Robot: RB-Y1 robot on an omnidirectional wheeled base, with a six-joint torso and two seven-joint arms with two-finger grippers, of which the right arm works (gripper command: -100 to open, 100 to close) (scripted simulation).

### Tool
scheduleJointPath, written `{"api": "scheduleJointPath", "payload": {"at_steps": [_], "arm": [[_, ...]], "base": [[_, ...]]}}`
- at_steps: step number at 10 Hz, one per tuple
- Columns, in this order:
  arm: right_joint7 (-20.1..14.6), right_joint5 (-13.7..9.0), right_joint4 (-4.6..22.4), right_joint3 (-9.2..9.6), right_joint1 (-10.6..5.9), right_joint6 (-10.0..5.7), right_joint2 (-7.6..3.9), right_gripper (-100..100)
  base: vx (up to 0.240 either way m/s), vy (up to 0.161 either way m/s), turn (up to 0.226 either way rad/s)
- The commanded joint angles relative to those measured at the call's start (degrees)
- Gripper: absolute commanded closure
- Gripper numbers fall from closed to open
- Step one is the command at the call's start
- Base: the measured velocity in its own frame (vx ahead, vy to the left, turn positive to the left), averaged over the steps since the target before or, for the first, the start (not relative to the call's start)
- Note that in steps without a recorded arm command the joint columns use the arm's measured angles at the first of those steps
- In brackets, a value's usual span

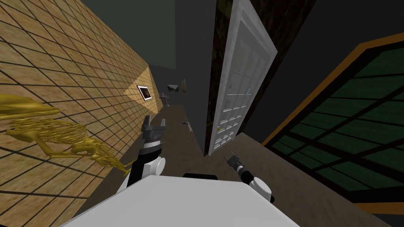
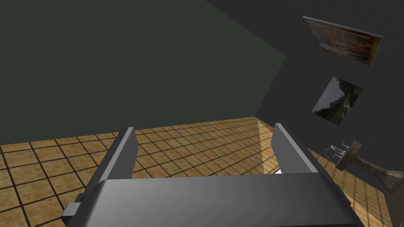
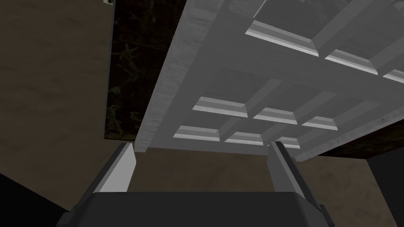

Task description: Push the door open

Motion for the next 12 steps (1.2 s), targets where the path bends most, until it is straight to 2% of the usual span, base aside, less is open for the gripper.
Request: {"api": "scheduleJointPath", "payload": {"at_steps": [1,12], "arm": [[0.9,-2.3,1.5,-0.52,-0.44,1.86,0.1,-100],[5.7,-15.5,9.3,-3.21,-2.28,11.79,1.74,-100]], "base": [[0.055,-0.077,0.126],[0.047,-0.085,0.111]]}}
